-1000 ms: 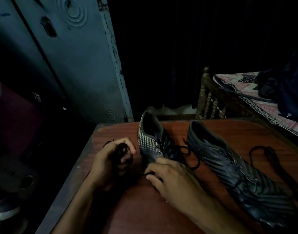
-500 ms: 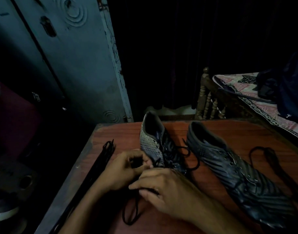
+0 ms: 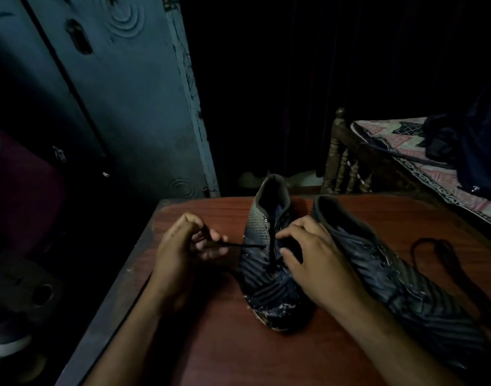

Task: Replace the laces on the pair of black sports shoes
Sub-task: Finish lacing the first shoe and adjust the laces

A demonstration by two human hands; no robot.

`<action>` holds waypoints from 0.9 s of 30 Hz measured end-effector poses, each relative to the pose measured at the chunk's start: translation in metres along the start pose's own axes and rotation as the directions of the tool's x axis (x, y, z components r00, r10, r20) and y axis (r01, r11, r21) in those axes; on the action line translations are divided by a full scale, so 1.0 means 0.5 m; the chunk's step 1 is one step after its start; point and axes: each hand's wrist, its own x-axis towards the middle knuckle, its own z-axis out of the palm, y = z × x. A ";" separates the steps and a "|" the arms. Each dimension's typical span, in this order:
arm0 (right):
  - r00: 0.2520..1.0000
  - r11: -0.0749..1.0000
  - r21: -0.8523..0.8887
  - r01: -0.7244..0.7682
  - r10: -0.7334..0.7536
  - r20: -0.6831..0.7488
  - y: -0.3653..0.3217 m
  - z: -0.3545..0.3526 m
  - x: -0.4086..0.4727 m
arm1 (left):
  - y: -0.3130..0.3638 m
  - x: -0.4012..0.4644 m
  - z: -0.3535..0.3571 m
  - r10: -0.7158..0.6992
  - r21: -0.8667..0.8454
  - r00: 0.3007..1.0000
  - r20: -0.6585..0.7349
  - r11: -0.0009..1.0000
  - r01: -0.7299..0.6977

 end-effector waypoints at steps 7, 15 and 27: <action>1.000 1.000 -0.006 0.008 -0.008 0.021 0.007 0.002 0.004 | -0.050 -0.004 -0.007 0.179 0.744 0.935 0.307 0.568 -0.353; 1.000 1.000 -0.015 -0.001 0.001 0.010 0.013 0.005 0.006 | -0.056 0.005 -0.009 0.222 0.800 0.888 0.403 0.385 -0.459; 0.995 0.981 0.171 0.089 -0.080 -0.060 0.012 0.014 0.002 | -0.001 -0.033 -0.019 0.193 0.896 0.928 0.318 0.259 -0.361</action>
